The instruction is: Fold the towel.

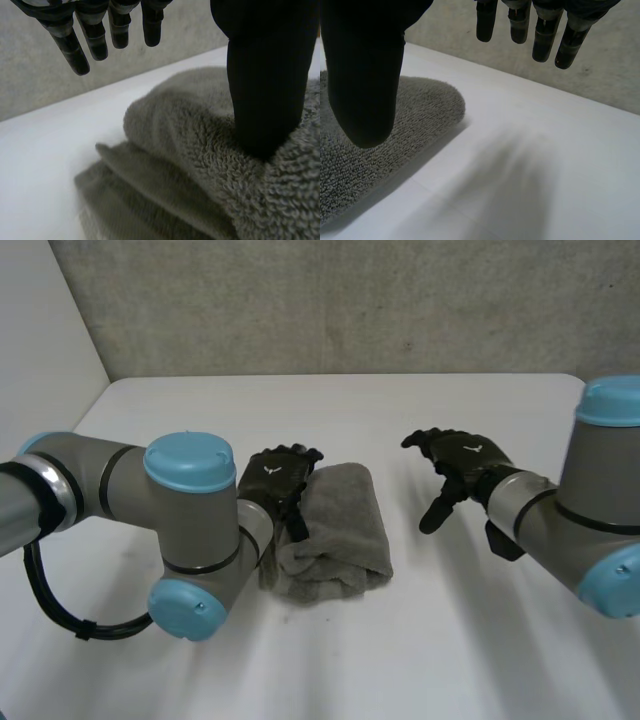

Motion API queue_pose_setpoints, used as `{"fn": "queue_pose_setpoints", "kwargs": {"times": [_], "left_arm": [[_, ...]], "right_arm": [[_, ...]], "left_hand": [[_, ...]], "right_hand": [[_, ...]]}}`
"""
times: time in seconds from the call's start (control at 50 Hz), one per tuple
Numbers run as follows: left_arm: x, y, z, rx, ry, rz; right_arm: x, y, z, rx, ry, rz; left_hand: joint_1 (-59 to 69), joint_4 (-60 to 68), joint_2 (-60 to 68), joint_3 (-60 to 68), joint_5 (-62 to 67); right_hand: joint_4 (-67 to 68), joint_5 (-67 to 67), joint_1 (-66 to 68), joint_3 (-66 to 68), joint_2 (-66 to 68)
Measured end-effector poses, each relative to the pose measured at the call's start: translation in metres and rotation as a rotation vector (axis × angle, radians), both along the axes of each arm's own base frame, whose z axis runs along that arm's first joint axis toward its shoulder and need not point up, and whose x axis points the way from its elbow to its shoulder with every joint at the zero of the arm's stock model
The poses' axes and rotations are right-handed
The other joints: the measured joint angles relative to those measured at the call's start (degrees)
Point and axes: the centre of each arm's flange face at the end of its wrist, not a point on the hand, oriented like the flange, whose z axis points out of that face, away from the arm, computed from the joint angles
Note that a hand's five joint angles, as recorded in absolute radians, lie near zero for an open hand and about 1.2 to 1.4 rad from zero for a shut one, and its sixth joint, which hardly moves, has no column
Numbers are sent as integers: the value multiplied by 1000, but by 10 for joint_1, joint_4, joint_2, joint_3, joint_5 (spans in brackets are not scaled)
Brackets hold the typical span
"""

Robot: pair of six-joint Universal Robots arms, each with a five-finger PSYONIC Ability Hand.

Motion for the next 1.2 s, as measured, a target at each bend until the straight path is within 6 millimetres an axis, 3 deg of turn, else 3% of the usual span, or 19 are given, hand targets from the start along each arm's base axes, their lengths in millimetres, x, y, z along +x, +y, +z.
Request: {"fn": "queue_pose_setpoints", "kwargs": {"times": [0.1,0.16,0.36,0.62,0.78,0.84,0.88,0.98,1.2], "left_arm": [[10,-1,-7,26,-31,24],[27,-3,-12,52,-70,68],[62,-7,-18,57,-178,191],[73,4,-27,61,-202,213],[71,2,-17,23,-173,215],[69,-1,7,-34,-129,218],[69,-2,12,-45,-119,218],[68,-1,66,-164,-25,219],[75,18,138,-318,96,223]], "right_arm": [[14,0,-8,9,12,37],[33,3,-19,28,27,87],[64,11,-41,58,42,169],[74,5,-67,90,71,187],[78,7,-65,74,81,204],[78,8,-45,29,66,204],[78,8,-40,18,62,202],[69,10,8,-84,25,160],[38,21,95,-330,-21,-37]], "left_hand": [[0,0,0,0,0],[0,0,0,0,0],[0,0,0,0,0],[0,-1,0,0,0],[0,-1,0,0,0],[0,-1,0,0,0],[0,-1,0,0,0],[0,-1,0,0,0],[0,-1,0,0,0]], "right_hand": [[0,0,0,0,0],[0,0,0,0,0],[0,0,0,0,0],[0,0,-1,0,0],[0,0,-1,0,0],[0,0,-1,0,0],[0,0,-1,0,0],[0,0,-1,0,0],[0,0,-1,0,0]]}}
